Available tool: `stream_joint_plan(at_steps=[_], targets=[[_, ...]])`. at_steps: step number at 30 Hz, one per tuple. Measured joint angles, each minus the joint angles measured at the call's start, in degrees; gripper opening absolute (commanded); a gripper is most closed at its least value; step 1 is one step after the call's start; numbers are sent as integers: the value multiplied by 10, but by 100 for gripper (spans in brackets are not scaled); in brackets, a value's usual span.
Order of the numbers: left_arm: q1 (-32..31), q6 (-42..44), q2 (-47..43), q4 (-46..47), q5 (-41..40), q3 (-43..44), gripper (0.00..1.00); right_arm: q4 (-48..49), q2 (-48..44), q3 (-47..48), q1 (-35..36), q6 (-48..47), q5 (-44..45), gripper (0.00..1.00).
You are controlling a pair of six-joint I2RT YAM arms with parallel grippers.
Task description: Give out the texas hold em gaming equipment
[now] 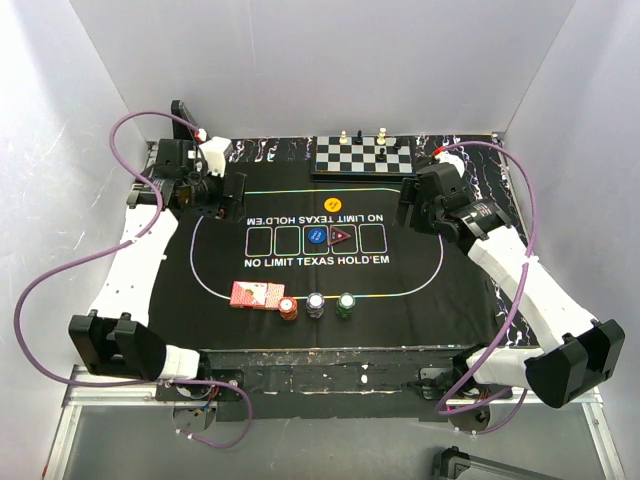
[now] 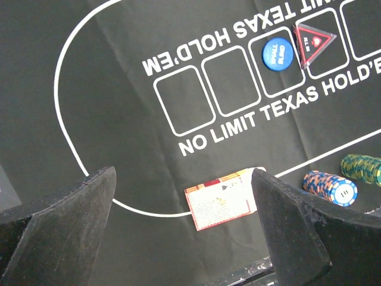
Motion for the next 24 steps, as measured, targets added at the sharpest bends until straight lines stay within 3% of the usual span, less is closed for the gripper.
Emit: stream_joint_plan(at_steps=[8, 24], targets=[[-28, 20, 76, 3, 33, 18, 98, -7, -15, -19, 3, 2, 0, 92], [-171, 121, 293, 18, 49, 78, 98, -21, -124, -97, 3, 27, -12, 93]])
